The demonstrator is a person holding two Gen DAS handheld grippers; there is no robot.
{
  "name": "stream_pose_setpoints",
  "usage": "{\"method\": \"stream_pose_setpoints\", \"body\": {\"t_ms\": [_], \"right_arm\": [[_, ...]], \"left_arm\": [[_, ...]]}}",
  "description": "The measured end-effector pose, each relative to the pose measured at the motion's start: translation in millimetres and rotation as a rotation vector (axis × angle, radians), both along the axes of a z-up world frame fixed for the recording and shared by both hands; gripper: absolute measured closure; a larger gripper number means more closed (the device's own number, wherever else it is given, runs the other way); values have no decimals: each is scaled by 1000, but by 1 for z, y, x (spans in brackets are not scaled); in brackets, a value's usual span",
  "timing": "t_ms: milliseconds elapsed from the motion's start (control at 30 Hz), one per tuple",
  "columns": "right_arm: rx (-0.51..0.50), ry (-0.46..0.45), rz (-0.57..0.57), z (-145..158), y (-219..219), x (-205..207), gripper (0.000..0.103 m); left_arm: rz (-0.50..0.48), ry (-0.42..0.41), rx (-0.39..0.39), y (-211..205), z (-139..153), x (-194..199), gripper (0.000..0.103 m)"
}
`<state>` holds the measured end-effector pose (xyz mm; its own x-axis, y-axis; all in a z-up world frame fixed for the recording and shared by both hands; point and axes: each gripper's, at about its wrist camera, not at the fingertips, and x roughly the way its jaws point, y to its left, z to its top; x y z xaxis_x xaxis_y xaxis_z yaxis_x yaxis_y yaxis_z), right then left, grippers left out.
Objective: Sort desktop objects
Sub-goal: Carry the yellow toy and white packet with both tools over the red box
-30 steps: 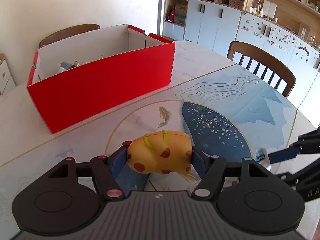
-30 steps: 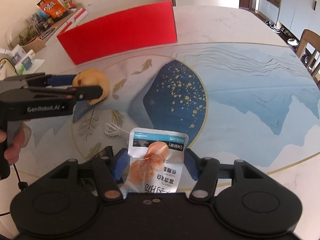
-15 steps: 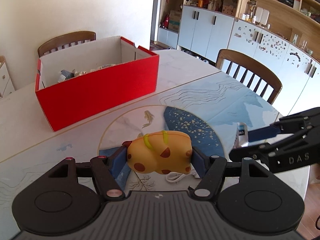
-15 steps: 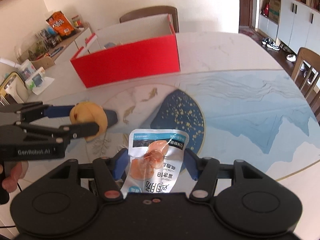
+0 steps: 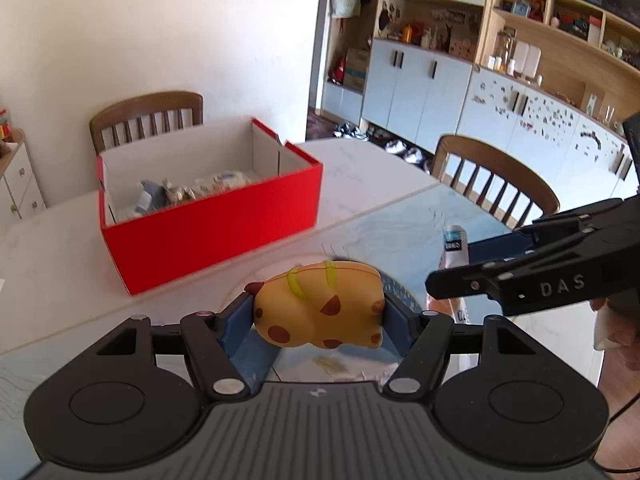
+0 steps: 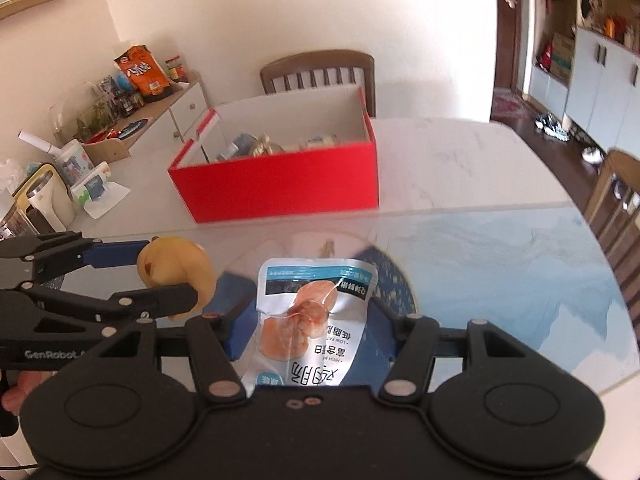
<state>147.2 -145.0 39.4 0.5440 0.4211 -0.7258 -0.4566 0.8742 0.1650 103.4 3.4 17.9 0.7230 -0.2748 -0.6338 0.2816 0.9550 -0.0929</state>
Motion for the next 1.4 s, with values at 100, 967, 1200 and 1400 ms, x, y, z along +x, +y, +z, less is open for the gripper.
{"method": "stream_pose_setpoints", "body": {"t_ms": [100, 967, 1200, 1400], "right_arm": [[1, -36, 22, 12, 5, 11, 44], [-90, -291, 120, 69, 85, 121, 44], [-113, -301, 137, 67, 106, 154, 44], [-102, -290, 106, 59, 120, 181, 44]], "left_arm": [[2, -27, 3, 2, 10, 4, 34], [91, -180, 124, 45, 62, 95, 34], [105, -139, 162, 65, 50, 136, 34], [85, -104, 193, 77, 38, 173, 34]]}}
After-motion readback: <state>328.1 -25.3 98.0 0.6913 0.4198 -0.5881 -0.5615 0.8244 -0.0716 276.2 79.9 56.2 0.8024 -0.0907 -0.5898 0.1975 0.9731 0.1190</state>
